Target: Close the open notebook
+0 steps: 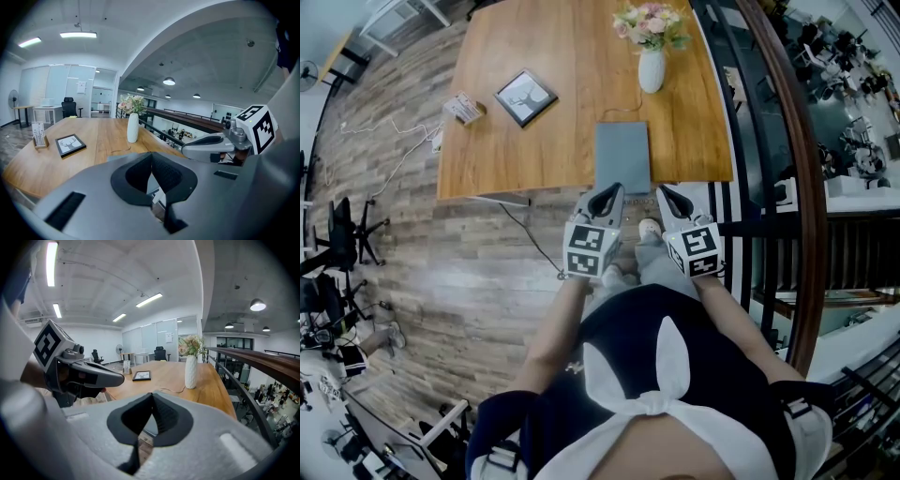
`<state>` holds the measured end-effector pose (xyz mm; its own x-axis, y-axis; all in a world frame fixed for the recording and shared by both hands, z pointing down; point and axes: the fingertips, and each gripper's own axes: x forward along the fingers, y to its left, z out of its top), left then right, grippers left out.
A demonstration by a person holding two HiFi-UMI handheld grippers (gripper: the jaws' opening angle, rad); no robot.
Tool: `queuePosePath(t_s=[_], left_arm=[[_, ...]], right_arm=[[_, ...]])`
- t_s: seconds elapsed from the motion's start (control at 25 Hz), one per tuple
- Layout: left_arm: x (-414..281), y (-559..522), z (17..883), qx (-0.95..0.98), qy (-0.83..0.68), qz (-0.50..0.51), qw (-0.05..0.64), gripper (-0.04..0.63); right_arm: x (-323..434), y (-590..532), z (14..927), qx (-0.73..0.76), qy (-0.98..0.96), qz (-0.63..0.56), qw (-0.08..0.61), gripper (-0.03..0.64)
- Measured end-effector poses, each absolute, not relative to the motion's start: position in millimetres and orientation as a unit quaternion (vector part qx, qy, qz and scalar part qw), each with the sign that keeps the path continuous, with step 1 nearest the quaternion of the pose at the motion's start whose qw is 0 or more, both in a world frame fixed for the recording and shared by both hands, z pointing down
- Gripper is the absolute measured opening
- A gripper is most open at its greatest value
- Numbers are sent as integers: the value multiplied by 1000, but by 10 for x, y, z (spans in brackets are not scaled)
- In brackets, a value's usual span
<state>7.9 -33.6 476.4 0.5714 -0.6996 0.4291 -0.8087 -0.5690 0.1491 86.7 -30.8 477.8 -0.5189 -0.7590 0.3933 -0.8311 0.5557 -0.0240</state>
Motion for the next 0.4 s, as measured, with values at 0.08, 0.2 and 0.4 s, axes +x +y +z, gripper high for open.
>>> queuePosePath(t_s=[0.08, 0.2, 0.4], left_arm=[[82, -327, 4785, 870, -433, 165, 168, 18], [81, -313, 4803, 870, -432, 165, 170, 18], [66, -314, 4827, 870, -432, 167, 170, 18]], right_arm=[[876, -305, 4801, 461, -864, 106, 173, -3], [891, -299, 4820, 463, -862, 107, 178, -3], [887, -296, 4843, 462, -862, 107, 181, -3]])
